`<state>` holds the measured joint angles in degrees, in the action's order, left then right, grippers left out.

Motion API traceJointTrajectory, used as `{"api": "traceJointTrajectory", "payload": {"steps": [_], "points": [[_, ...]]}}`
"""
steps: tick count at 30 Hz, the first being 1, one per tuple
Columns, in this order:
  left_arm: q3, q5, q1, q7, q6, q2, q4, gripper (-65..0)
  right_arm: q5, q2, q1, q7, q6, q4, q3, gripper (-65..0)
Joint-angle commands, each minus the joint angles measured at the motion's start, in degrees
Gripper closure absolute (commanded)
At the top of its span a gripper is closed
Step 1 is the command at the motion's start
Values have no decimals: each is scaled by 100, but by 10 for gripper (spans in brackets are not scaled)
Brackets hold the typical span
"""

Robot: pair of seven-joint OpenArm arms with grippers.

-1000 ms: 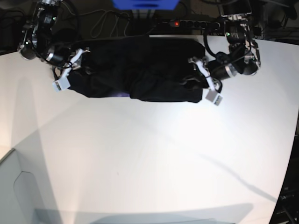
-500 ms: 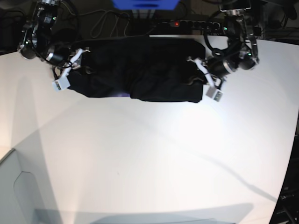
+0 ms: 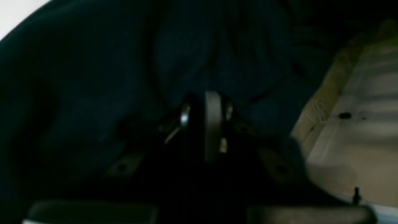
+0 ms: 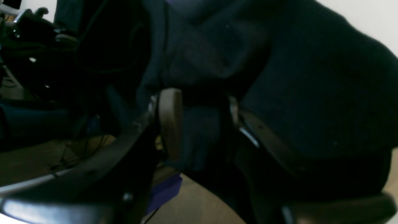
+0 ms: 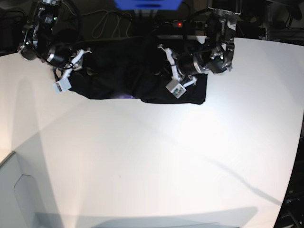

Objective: Fold the T-shirt properly
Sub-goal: 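Press and adjust the folded end with the left gripper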

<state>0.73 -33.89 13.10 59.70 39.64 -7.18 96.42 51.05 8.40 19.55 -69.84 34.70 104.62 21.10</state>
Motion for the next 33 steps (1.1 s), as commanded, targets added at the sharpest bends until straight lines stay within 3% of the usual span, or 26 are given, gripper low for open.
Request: {"api": "traceJointTrajectory", "payload": {"steps": [1,9,12,16,19,23,28,33], "points": [[81,-114,-40,-58,36,-95,112,-63,113,43,-25,79,-54,83,22,-206],[485,-167,-189,-111,36,-333,340,-63,113,43,-25,79,-54,83,22,-206],[54,-308,-145,-111,36,-280,824,-63,113,43,-25,79,-54,83,22,-206],[-675,-1143,-102,-58,36,-297,1026,-63,113,43,-25,79,-54,83,22,-206],[-948,-1389,-84,-23,36,-385,912,-63,113,43,-25,79,-54,83,22,-206],[-957,-1178,-22,223,36,-508,437,-63,113,43,-25,79,-54,83,22,-206],[-957,-343,206,197,36,-464,164,-63,113,43,-25,79,-54,83,22,-206],[-948,61,364,197,36,-192,208,-63,113,43,-34,88,-54,83,22,-206]]}}
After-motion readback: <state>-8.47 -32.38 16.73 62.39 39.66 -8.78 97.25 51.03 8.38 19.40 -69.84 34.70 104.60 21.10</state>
